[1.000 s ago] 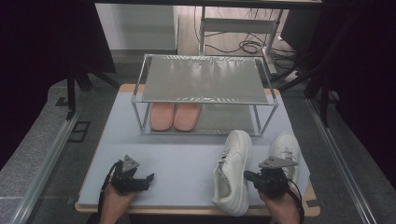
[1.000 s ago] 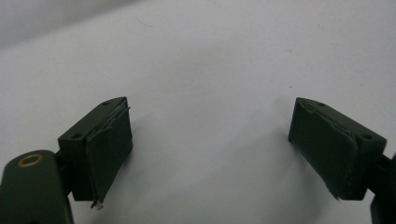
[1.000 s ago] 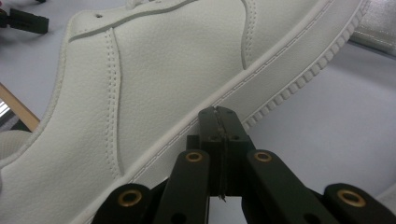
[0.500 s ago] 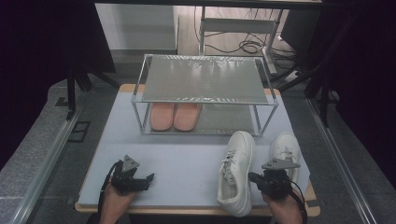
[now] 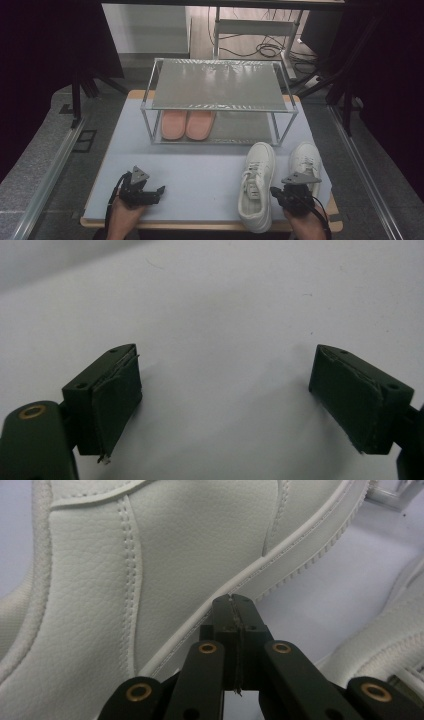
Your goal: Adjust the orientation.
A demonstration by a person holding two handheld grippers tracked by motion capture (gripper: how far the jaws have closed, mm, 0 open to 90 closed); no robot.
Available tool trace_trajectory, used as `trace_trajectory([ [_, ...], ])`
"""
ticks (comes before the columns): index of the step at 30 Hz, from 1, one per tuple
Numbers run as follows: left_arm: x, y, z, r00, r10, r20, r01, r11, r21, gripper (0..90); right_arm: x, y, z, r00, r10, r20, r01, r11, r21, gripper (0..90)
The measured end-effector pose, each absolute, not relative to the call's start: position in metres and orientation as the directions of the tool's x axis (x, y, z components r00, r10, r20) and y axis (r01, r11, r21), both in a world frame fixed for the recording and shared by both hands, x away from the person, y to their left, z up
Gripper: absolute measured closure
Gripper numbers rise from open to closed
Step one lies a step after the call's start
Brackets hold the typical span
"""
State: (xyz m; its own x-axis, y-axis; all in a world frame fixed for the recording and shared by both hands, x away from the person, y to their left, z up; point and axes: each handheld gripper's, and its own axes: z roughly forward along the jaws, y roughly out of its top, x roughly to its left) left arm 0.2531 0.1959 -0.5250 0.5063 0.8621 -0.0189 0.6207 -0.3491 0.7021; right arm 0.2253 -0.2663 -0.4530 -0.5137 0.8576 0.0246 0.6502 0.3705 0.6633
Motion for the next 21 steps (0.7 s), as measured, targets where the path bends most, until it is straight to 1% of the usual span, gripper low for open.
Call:
trace_trajectory([
  [3, 0.253, 0.196, -0.525, 0.506, 0.862, -0.019, 0.621, -0.349, 0.702, 13.4, 0.224, -0.266, -0.455, -0.508, 0.861, 0.013, 0.654, 0.376, 0.656, 90.0],
  [15, 0.253, 0.196, -0.525, 0.506, 0.862, -0.019, 0.621, -0.349, 0.702, 13.4, 0.220, -0.262, -0.459, -0.524, 0.851, 0.027, 0.662, 0.387, 0.642, 89.7],
  [21, 0.253, 0.196, -0.525, 0.506, 0.862, -0.019, 0.621, -0.349, 0.702, 13.5, 0.224, -0.253, -0.469, -0.524, 0.852, 0.010, 0.674, 0.408, 0.616, 89.0],
])
